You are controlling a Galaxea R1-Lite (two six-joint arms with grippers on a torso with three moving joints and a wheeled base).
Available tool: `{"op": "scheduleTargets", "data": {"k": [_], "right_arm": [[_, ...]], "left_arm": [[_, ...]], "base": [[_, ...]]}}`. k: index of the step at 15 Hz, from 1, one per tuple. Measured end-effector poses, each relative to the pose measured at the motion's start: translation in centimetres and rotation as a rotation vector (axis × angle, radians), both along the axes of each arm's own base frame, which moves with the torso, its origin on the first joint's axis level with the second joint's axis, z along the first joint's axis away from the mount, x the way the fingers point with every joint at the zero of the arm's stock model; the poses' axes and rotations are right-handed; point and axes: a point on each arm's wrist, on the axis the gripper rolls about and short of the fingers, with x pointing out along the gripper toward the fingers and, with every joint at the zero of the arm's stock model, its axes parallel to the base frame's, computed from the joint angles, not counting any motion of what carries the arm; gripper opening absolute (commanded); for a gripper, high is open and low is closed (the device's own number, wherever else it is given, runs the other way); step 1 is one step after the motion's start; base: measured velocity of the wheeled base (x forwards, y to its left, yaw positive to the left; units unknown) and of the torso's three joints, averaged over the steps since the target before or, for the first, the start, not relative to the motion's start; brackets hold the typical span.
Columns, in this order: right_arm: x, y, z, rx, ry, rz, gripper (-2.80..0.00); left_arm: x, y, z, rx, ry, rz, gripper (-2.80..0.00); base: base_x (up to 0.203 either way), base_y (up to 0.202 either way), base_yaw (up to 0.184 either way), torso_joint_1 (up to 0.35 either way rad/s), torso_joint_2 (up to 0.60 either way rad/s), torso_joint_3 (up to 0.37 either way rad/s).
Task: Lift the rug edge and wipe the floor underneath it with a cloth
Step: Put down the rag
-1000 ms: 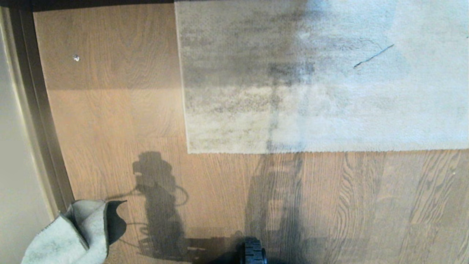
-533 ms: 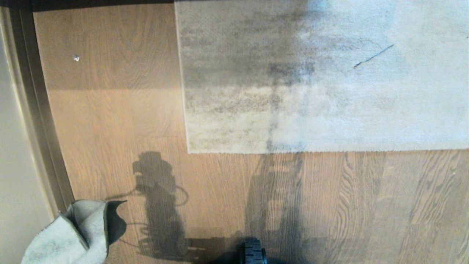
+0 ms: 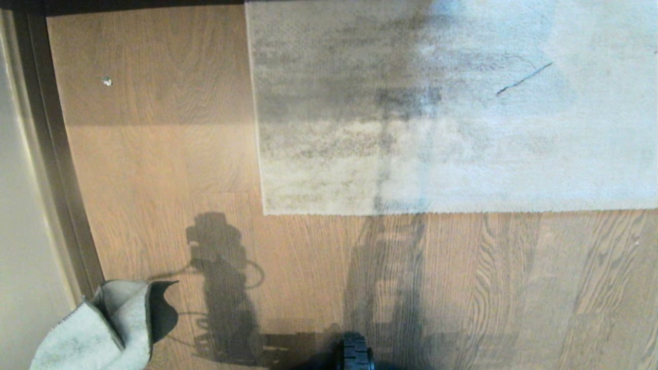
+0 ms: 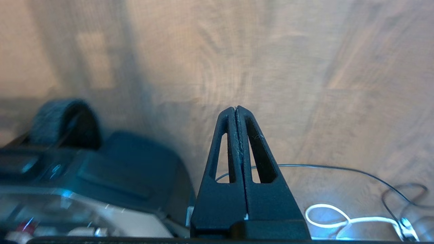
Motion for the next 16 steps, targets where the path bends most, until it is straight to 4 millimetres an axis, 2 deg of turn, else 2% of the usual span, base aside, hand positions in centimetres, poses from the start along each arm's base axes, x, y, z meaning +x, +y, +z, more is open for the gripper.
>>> {"op": "scheduleTargets", "data": {"k": [9, 16], "right_arm": [[-1.9, 0.0, -0.3, 0.014, -0.24, -0.033, -2.8], [-2.2, 0.0, -0.3, 0.059, -0.278, -0.044, -2.8]], "left_arm": [[0.0, 0.0, 0.0, 0.0, 0.0, 0.0, -2.8], [0.0, 0.0, 0.0, 0.0, 0.0, 0.001, -2.8]], "base": [[0.0, 0.0, 0.0, 0.0, 0.0, 0.0], [0.0, 0.0, 0.0, 0.0, 0.0, 0.0]]}}
